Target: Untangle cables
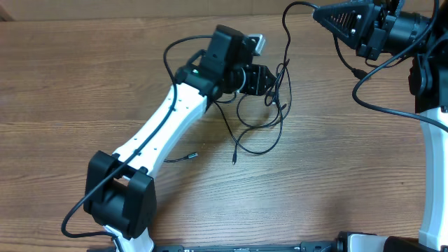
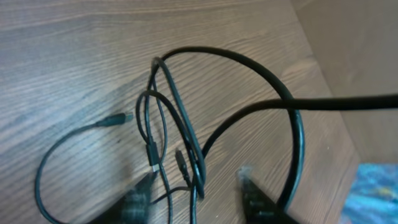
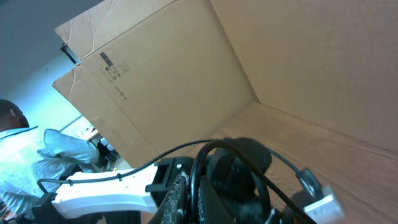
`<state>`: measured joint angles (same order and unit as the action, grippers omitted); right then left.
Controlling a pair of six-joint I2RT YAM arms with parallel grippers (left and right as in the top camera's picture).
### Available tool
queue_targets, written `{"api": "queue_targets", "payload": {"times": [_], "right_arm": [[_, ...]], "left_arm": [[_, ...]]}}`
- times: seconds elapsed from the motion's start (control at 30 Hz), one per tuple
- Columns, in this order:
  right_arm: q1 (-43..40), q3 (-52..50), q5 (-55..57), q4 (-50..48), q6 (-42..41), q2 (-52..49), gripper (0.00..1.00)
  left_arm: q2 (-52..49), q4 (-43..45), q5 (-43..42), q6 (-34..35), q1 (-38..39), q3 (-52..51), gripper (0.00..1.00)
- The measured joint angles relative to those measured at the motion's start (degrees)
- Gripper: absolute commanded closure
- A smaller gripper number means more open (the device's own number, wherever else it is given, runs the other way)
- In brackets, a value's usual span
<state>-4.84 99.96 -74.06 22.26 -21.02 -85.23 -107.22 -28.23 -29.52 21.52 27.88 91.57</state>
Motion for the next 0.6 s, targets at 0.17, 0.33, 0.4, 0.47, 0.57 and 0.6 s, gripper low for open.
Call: {"api": "queue_targets", "payload": {"times": [0.17,0.33,0.4,0.47,0.57,0.6], "right_arm": [[0.0,0.0,0.0,0.0,0.0,0.0,0.96],[0.0,0.0,0.2,0.0,0.0,0.0,0.96],[0.0,0.0,0.2,0.0,0.0,0.0,0.96],[0.0,0.0,0.2,0.0,0.0,0.0,0.96],[0.0,0.0,0.2,0.0,0.0,0.0,0.97],[0.0,0.0,0.2,0.0,0.0,0.0,0.96]], "left_arm": [[0.0,0.1,-4.4,-0.4,-3.6,0.0,0.37],[0.0,0.5,-9.1,-1.0,-4.0,0.0,0.42],[0.0,0.4,-10.4,-1.9,-3.1,0.0,0.41],[0.0,0.4,-11.2,-2.6,-2.2,0.0,0.42],[0.0,0.0,-12.0,-3.6,-1.0,0.0,0.41],[0.0,0.0,-12.1,-4.0,-0.6,0.0,0.42]]}}
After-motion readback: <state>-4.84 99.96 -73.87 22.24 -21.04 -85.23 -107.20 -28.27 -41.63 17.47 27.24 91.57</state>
